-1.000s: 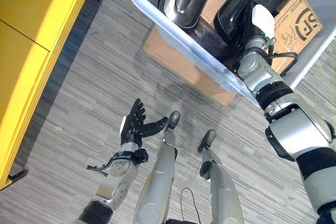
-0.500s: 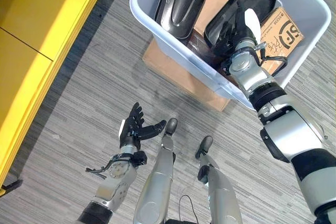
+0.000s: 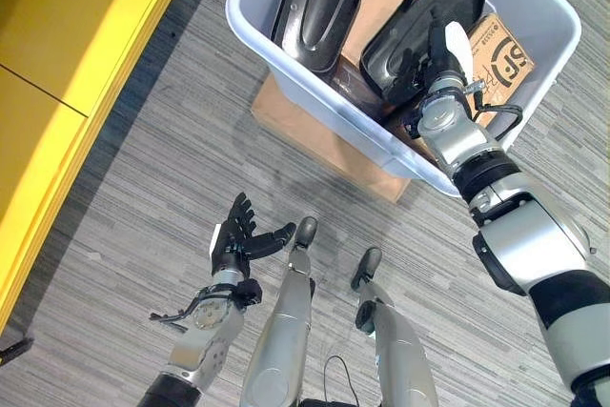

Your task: Move parts from the plastic box to the shelf.

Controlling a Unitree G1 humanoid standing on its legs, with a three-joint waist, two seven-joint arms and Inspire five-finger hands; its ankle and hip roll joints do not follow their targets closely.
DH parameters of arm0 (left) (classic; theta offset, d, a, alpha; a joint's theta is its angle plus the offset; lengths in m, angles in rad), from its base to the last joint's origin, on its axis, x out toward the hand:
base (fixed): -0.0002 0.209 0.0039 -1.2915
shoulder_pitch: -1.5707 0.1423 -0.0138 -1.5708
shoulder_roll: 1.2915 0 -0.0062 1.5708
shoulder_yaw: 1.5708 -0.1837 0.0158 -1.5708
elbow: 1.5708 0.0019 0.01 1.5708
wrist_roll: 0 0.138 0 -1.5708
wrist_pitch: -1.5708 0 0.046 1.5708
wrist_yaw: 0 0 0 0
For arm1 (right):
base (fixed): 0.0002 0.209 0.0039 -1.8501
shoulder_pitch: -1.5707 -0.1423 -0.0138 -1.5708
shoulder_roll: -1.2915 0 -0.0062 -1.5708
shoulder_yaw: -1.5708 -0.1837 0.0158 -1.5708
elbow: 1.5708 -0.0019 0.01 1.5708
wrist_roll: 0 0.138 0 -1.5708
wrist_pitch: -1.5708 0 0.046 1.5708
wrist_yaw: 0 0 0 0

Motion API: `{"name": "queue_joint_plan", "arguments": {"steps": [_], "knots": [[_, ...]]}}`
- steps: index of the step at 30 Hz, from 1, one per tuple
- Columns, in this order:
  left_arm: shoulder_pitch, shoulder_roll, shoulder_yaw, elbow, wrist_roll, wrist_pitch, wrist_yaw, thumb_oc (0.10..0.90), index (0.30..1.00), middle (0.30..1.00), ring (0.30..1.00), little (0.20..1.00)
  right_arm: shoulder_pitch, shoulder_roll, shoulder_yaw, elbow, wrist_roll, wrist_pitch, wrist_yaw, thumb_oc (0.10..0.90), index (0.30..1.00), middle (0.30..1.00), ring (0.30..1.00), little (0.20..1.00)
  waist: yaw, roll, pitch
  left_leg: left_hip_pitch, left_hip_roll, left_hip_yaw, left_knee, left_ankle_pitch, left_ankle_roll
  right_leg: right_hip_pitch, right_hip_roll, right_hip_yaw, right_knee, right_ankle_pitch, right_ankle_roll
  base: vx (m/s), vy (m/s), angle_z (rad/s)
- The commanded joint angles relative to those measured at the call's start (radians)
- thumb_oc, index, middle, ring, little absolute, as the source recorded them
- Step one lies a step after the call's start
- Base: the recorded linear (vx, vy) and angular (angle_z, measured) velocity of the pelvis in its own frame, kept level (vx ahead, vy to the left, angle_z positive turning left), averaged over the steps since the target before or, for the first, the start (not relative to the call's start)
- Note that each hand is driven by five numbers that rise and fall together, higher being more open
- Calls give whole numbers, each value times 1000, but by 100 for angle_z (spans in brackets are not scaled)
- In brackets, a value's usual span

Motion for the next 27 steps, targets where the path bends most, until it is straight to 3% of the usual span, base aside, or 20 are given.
{"name": "queue_joint_plan", "arguments": {"steps": [1, 18, 27], "knots": [[60, 45, 40, -116, 11, -39, -26, 900, 1000, 1000, 1000, 1000, -107, -64, 18, -50, 2, -69, -32, 900, 1000, 1000, 1000, 1000, 15, -30, -9, 43, 10, -18, -3, -74, -2, 175, -85, 83, 35, -194, 60, 0, 0, 0], [55, 52, 30, -115, 3, -21, -24, 900, 1000, 1000, 1000, 1000, -63, 54, -15, -103, 12, -70, -26, 900, 1000, 1000, 1000, 1000, 33, -32, -9, 29, 3, -27, -11, -61, -3, 179, -88, 67, 30, -199, 56, 1, -2, 0], [48, 46, 27, -109, 9, -19, -18, 900, 1000, 1000, 1000, 1000, -61, 76, -17, -123, 19, -74, -33, 900, 1000, 1000, 1000, 1000, 35, -33, -9, 4, -1, -24, -9, -60, -3, 160, -89, 67, 29, -197, 56, 0, 0, 0]]}}
